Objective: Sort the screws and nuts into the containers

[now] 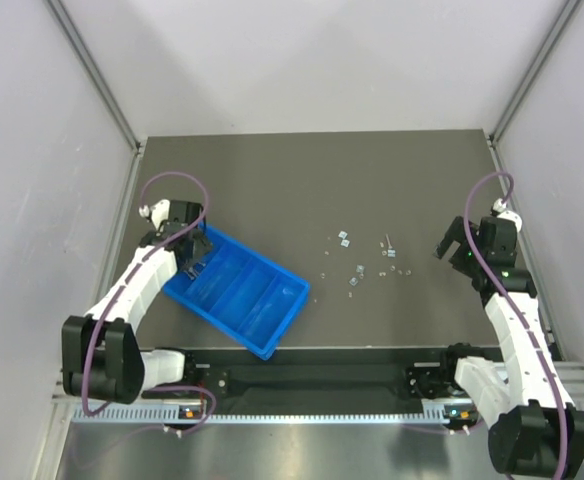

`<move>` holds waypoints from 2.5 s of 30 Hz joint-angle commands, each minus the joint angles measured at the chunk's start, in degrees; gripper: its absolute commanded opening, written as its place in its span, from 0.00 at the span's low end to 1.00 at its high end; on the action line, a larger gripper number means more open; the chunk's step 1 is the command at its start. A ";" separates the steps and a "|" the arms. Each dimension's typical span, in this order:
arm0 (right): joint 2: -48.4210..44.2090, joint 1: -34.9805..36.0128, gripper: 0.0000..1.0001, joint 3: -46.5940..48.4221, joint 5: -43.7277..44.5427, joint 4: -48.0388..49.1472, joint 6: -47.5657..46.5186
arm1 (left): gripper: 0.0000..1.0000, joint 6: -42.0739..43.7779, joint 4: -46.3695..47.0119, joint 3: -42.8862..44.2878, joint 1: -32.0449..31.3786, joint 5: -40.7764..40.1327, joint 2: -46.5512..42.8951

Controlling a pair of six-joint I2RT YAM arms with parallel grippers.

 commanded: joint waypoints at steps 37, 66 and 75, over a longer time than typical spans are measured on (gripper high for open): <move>-2.59 -1.47 1.00 9.07 14.69 -10.40 6.16 | 0.63 16.33 9.65 80.44 -52.26 -8.45 69.86; -1.10 -1.55 1.00 9.86 15.48 -10.31 5.37 | 0.25 12.46 7.37 80.71 -52.52 -6.79 77.60; -0.22 -1.55 1.00 9.60 14.79 -9.35 5.99 | 0.00 13.51 8.94 80.62 -52.44 -3.72 75.86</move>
